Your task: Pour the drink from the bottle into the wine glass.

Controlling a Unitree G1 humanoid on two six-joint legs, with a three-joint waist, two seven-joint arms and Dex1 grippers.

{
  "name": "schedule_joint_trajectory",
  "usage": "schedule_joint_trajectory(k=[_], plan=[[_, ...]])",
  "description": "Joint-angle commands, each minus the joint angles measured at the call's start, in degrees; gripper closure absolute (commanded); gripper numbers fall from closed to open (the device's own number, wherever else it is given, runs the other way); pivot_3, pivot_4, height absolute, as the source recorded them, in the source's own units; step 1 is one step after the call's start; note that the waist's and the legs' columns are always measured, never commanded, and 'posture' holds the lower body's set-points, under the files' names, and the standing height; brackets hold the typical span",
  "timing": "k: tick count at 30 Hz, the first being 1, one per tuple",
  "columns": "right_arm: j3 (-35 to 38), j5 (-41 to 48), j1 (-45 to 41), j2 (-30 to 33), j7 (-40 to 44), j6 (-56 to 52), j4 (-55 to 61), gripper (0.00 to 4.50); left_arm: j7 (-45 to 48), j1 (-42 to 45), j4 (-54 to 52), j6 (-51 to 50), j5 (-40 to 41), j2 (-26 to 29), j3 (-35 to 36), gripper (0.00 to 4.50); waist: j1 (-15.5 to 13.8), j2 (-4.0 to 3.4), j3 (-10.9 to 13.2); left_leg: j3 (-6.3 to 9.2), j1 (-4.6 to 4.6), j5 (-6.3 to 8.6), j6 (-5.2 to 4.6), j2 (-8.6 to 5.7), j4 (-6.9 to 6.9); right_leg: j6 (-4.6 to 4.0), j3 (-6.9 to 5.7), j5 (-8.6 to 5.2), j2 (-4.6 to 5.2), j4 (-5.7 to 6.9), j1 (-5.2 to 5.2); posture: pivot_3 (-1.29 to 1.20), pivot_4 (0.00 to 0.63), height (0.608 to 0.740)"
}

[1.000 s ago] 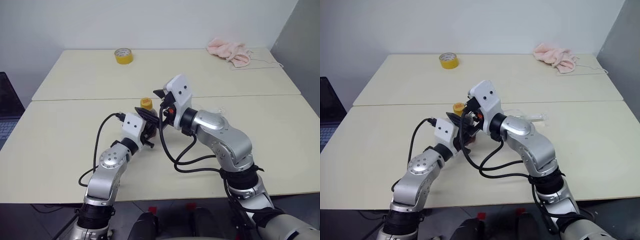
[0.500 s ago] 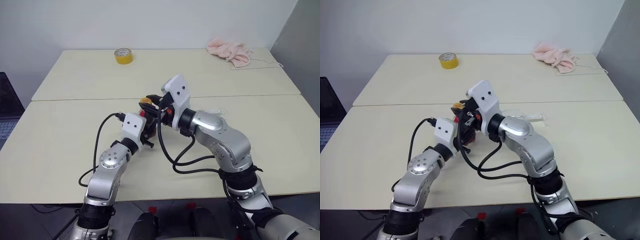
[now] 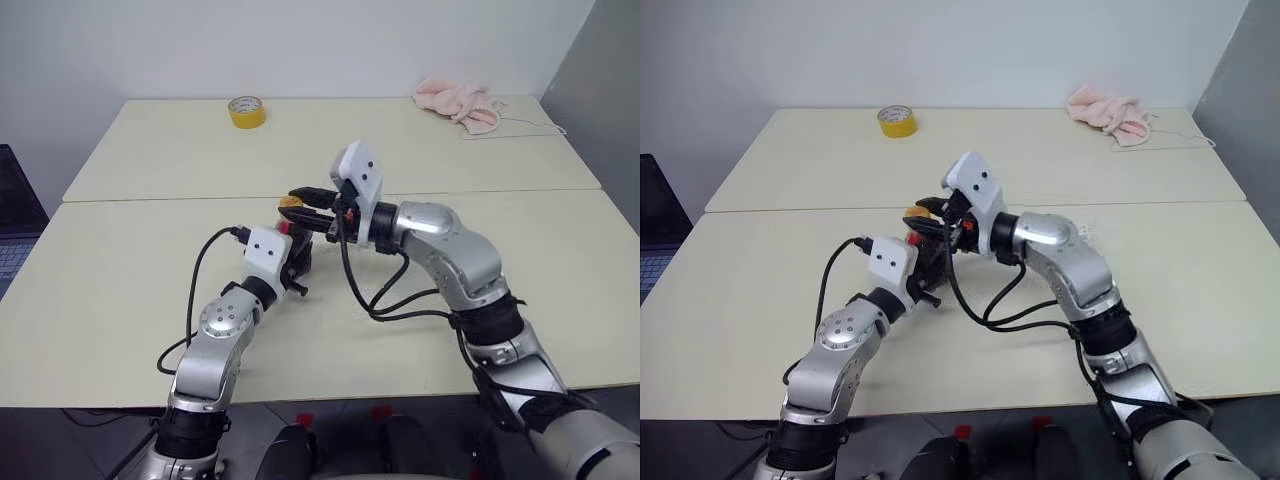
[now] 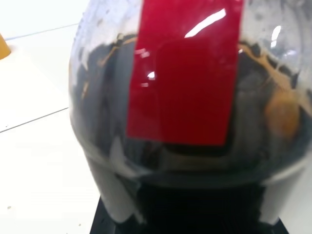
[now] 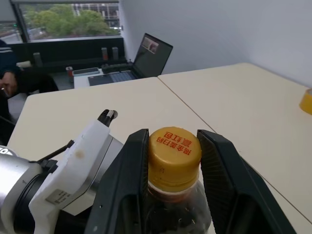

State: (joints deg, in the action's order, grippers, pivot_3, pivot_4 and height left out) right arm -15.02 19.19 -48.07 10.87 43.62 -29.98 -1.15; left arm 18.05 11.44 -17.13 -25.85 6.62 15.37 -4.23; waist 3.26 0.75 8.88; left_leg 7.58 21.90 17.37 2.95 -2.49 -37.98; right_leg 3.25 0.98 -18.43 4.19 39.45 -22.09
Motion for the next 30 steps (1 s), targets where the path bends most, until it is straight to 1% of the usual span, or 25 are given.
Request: schedule_joint_trajectory(k=[1, 6, 9, 12, 17, 21, 26, 27, 30], plan=[[0.9, -2.9, -4.9, 2.4, 5.4, 8.4, -9.2, 3.29, -0.2, -0.8, -5.0, 1.0, 0.3, 0.2, 1.0, 3.53, 0.0, 0.0, 0.0, 0.0, 0.0, 0.0, 0.0, -0.01, 0.0, 0.0, 0.0, 0.0, 0.0, 0.0, 0.0, 0.0, 0.15, 0.74], [0.1, -4.7, -11.7, 1.9, 11.2, 17.2, -23.9, 3.29, -0.4, -1.3, -5.5, 0.7, 0.4, 0.4, 0.9, 3.55, 0.1, 0.0, 0.0, 0.01, -0.01, 0.0, 0.0, 0.03, 0.01, 0.0, -0.02, 0.0, -0.01, 0.0, -0.01, 0.0, 0.15, 0.74], [-0.3, -5.6, -14.1, 1.6, 13.4, 21.6, -29.7, 3.29, -0.3, -1.2, -5.6, 0.5, 0.5, 0.3, 0.7, 3.55, 0.1, 0.0, 0.0, -0.01, 0.0, 0.0, 0.0, 0.0, 0.0, 0.0, -0.01, 0.0, 0.02, -0.03, -0.01, 0.0, 0.15, 0.74], [-0.6, -6.4, -15.2, 1.4, 14.9, 24.5, -32.6, 3.29, -0.1, -0.9, -5.4, 0.4, 0.5, 0.3, 0.6, 3.55, 0.1, 0.0, 0.0, 0.01, 0.0, 0.0, 0.01, 0.0, -0.02, 0.0, -0.02, 0.0, 0.03, -0.02, -0.01, 0.0, 0.15, 0.74], [-1.1, -6.4, -14.4, 1.9, 17.2, 25.1, -31.3, 3.29, 0.1, -0.6, -4.9, 0.6, 0.5, 0.3, 0.6, 3.55, 0.0, 0.0, 0.0, 0.01, 0.02, -0.01, 0.01, 0.0, -0.03, 0.0, -0.02, 0.0, 0.04, -0.02, -0.01, 0.0, 0.15, 0.74], [-0.5, -6.2, -13.9, 2.2, 17.3, 24.3, -29.8, 1.92, 0.2, -0.4, -4.7, 0.7, 0.5, 0.3, 0.6, 3.55, 0.0, 0.0, 0.0, 0.01, 0.02, -0.01, 0.01, -0.01, -0.03, 0.0, -0.02, 0.0, 0.06, -0.02, -0.01, 0.0, 0.15, 0.74], [1.2, -3.9, -9.8, 4.1, 17.8, 19.5, -19.9, 0.1, 0.2, -0.1, -4.3, 0.9, 0.4, 0.0, 0.5, 3.55, -0.1, 0.0, 0.0, 0.03, 0.04, -0.01, 0.01, -0.01, -0.05, 0.0, -0.03, 0.0, 0.07, -0.02, 0.0, 0.0, 0.15, 0.74], [1.8, -3.2, -8.6, 4.9, 17.7, 17.8, -16.7, 0.0, 0.2, 0.0, -4.1, 1.0, 0.4, 0.0, 0.6, 3.55, -0.1, 0.0, 0.0, 0.0, 0.04, 0.0, 0.01, -0.02, -0.05, 0.0, -0.01, 0.0, 0.07, -0.03, 0.0, 0.0, 0.15, 0.74], [3.7, -0.5, -4.9, 7.5, 17.3, 11.8, -6.7, 0.0, 0.1, 0.0, -4.1, 1.1, 0.3, -0.1, 0.7, 3.55, -0.2, 0.0, 0.0, 0.01, 0.06, -0.01, 0.01, -0.01, -0.05, 0.0, -0.01, 0.0, 0.08, -0.01, -0.02, 0.0, 0.15, 0.74]])
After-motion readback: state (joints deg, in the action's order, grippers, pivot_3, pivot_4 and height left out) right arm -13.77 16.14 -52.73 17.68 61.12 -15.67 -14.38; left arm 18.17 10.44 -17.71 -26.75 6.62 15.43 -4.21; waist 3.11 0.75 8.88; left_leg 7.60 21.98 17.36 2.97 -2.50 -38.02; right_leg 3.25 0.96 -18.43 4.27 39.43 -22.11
